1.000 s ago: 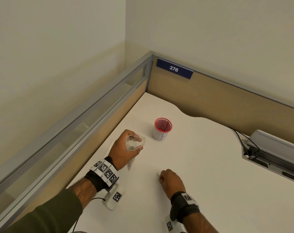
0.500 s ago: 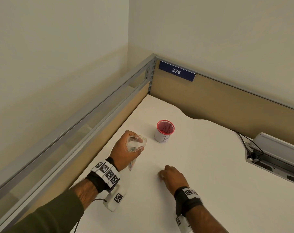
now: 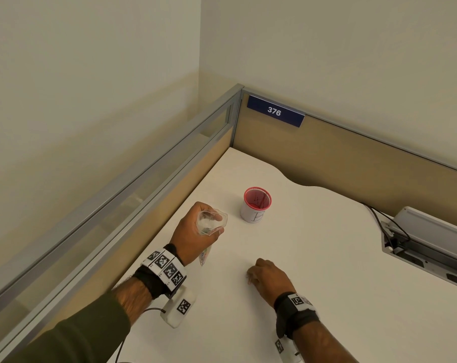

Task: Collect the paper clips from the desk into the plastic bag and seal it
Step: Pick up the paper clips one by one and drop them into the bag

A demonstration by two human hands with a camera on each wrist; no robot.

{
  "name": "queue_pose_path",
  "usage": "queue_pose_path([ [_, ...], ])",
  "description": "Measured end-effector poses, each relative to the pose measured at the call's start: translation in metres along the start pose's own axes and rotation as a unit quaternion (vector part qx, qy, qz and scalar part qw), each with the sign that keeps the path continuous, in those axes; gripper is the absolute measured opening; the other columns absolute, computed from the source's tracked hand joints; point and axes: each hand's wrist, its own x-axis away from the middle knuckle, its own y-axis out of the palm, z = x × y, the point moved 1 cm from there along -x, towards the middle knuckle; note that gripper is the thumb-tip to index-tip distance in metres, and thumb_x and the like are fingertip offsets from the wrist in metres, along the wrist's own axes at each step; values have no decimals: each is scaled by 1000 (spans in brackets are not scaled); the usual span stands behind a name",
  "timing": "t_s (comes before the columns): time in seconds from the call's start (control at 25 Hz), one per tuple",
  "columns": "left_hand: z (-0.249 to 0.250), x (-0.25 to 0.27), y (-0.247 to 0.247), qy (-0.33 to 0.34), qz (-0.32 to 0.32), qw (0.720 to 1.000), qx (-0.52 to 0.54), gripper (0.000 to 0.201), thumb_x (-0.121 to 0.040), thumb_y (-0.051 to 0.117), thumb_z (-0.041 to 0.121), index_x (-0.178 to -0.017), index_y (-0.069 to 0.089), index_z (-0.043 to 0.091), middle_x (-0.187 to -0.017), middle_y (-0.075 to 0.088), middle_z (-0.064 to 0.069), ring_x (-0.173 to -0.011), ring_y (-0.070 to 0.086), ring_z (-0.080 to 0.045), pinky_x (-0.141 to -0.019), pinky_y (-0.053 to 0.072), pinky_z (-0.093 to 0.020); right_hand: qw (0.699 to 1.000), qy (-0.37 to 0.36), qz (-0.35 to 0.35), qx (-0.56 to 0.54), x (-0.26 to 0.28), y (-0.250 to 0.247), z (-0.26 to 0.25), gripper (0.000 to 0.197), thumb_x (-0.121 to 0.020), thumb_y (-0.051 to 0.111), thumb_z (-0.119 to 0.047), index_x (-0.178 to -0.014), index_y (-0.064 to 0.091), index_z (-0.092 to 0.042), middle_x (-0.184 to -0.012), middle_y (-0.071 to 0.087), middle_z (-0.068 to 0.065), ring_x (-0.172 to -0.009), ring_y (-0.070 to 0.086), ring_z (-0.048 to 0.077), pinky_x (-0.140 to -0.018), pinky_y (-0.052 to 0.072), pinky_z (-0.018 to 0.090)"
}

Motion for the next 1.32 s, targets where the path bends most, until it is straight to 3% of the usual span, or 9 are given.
queue_pose_path([
  [0.28, 1, 2, 3, -3, 1, 1000, 3, 49, -71, 75, 42, -109, 56, 19, -111, 71, 2, -113, 66, -17, -104, 52, -39, 999, 25, -25, 27, -4, -3, -4, 16, -92, 56, -30, -94, 63, -16, -100, 58, 1, -100, 55, 23, -71, 42, 30],
  [0.36, 2, 2, 3, 0, 1, 1000, 1, 45, -73, 77, 36, -109, 56, 18, -111, 70, 1, -114, 66, -17, -105, 52, -39, 998, 55, -38, 6, -7, -6, -5, 8, -90, 58, -27, -85, 59, -21, -95, 54, -2, -100, 55, 22, -72, 39, 27],
  [0.48, 3, 1, 2, 5, 4, 1000, 5, 48, -72, 76, 38, -109, 56, 16, -111, 70, 0, -114, 66, -18, -105, 52, -39, 994, 95, -53, -16, -9, -5, -5, 19, -86, 56, -22, -71, 45, -28, -92, 50, -3, -94, 56, 22, -76, 42, 28],
  [0.64, 2, 1, 2, 0, 2, 1000, 9, 52, -69, 75, 45, -109, 56, 16, -112, 70, -1, -115, 66, -19, -105, 52, -40, 993, 103, -49, -33, -5, -9, -9, 10, -85, 54, -20, -77, 49, -24, -89, 49, -5, -90, 56, 22, -77, 45, 29],
  [0.72, 1, 2, 2, 1, 5, 1000, 8, 52, -69, 75, 45, -108, 56, 17, -112, 70, -1, -114, 66, -18, -105, 51, -39, 993, 98, -11, -67, -4, -23, -14, 9, -85, 52, -20, -77, 50, -23, -87, 56, -2, -81, 55, 19, -74, 48, 30],
  [0.84, -3, 0, 2, -6, 4, 1000, 4, 46, -73, 77, 35, -109, 56, 17, -110, 71, 2, -114, 66, -17, -105, 52, -40, 983, 49, 118, -129, -3, -70, -35, 6, -86, 58, -19, -80, 58, -21, -83, 61, -1, -73, 54, 17, -66, 44, 26],
  [1.0, -3, -2, 7, -9, 1, 1000, -2, 42, -78, 81, 23, -111, 55, 18, -112, 70, 1, -112, 67, -16, -102, 53, -37, 943, -18, 248, -220, -4, -141, -83, 5, -88, 62, -16, -91, 65, -18, -86, 62, -6, -75, 54, 7, -71, 48, 15],
  [1.2, 4, -4, 11, 2, 1, 1000, -11, 41, -83, 81, 12, -106, 52, 28, -106, 66, 10, -101, 64, 3, -91, 54, -28, 962, -85, 203, -160, -11, -164, -122, 15, -91, 59, -20, -105, 66, -20, -94, 62, -5, -80, 55, 7, -77, 50, 18],
  [1.32, 2, -2, 9, -3, 3, 1000, -3, 40, -81, 82, 16, -109, 53, 23, -108, 68, 6, -105, 66, -5, -94, 54, -28, 956, -80, 228, -169, -9, -159, -113, 15, -91, 59, -20, -105, 66, -20, -93, 62, -6, -79, 55, 6, -76, 49, 16],
])
